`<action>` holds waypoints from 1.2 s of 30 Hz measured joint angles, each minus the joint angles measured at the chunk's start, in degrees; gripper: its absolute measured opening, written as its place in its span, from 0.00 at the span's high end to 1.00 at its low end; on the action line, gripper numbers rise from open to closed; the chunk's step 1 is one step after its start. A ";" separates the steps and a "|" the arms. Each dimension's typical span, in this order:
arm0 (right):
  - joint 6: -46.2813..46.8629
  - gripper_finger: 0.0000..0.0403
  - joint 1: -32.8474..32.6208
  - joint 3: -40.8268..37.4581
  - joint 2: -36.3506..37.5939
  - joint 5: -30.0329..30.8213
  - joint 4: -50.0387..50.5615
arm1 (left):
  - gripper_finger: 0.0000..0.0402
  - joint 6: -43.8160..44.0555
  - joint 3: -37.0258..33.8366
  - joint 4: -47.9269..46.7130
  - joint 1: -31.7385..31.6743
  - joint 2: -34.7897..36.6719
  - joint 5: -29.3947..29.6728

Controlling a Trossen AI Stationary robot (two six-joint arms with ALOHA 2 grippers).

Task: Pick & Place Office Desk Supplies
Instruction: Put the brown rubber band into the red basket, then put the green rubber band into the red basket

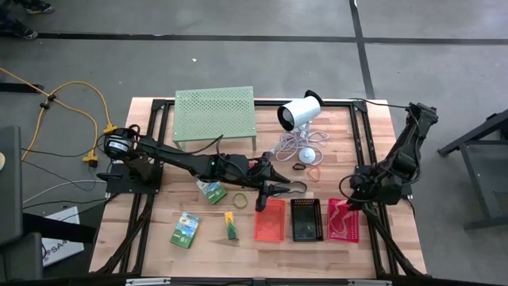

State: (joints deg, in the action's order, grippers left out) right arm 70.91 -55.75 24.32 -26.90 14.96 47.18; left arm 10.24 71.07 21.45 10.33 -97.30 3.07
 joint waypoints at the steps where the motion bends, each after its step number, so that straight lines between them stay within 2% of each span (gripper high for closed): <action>1: 0.00 0.66 0.00 0.00 -0.12 0.00 0.00 | 0.70 0.02 0.00 0.00 -0.02 0.00 0.00; 6: 0.02 0.61 0.00 0.00 -0.22 -0.15 -0.18 | 0.70 0.00 0.00 0.00 -0.01 0.00 0.00; 16: -0.09 0.64 0.03 0.00 -0.22 0.16 -3.33 | 0.70 -0.02 0.00 -0.24 -0.01 0.00 0.01; 22: -0.32 0.64 0.04 -0.02 -0.22 6.70 -3.32 | 0.70 -0.02 0.00 -0.98 -0.02 0.00 0.00; 28: -1.56 0.64 0.04 -0.02 -0.22 10.28 -3.30 | 0.70 -0.08 -0.03 -8.23 -0.27 1.97 0.13; 36: -3.67 0.64 0.04 -0.04 -0.24 14.80 -3.32 | 0.70 -0.13 -0.02 -23.23 -0.98 5.32 0.44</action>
State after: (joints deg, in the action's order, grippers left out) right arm 67.24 -55.70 24.27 -27.14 29.76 43.86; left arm 10.11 71.05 -1.77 9.34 -91.97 3.51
